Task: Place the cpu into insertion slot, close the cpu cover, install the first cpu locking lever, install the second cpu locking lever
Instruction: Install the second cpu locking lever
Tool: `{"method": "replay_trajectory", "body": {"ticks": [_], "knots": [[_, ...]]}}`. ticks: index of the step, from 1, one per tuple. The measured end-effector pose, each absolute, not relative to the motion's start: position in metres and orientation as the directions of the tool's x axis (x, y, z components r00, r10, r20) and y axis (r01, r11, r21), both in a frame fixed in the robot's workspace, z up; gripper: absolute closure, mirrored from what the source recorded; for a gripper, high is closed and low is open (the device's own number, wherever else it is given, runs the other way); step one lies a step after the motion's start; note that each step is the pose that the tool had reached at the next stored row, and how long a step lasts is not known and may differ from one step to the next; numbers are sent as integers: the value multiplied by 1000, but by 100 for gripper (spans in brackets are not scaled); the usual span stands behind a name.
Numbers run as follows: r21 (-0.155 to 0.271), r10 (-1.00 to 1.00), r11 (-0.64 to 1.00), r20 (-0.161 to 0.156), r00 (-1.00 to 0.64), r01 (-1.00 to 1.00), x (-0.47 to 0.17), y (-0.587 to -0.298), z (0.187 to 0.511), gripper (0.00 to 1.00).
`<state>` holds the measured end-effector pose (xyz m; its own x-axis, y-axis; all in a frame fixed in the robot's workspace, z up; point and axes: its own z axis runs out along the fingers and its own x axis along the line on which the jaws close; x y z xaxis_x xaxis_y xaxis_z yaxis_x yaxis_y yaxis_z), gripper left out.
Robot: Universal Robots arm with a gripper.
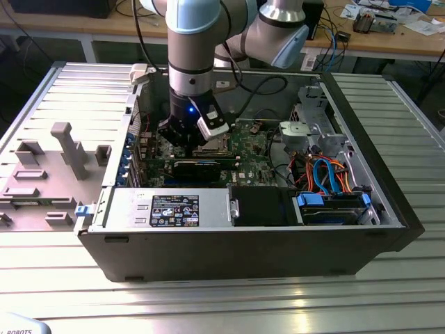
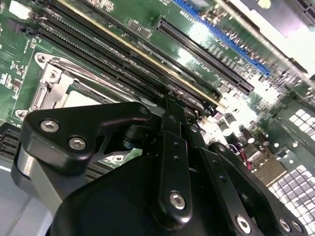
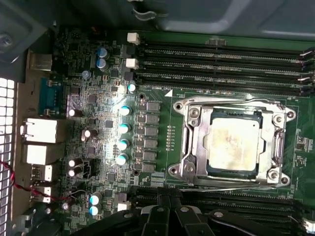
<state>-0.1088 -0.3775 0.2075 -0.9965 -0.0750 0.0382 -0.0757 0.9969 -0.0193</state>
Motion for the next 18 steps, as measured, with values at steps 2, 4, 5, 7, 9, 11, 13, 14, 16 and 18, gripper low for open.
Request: {"method": "replay_trajectory", "body": {"ticks": [2,4,5,7,9,11,13,14,16,18], "knots": [[-19,-76,997,39,-996,-77,-109,-374,206,89],[-16,-77,997,38,-996,-78,-109,-371,204,89],[-12,-78,997,38,-996,-78,-109,-370,203,89],[-8,-79,997,37,-996,-79,-109,-370,201,89],[-7,-79,997,37,-996,-79,-109,-369,201,89],[-14,-79,997,36,-996,-79,-109,-369,205,89],[-26,-78,996,38,-996,-79,-109,-369,211,89],[-29,-78,996,38,-996,-80,-109,-369,213,89],[-31,-78,996,38,-996,-80,-109,-369,221,89],[-34,-78,996,38,-996,-80,-109,-369,230,89]]}}
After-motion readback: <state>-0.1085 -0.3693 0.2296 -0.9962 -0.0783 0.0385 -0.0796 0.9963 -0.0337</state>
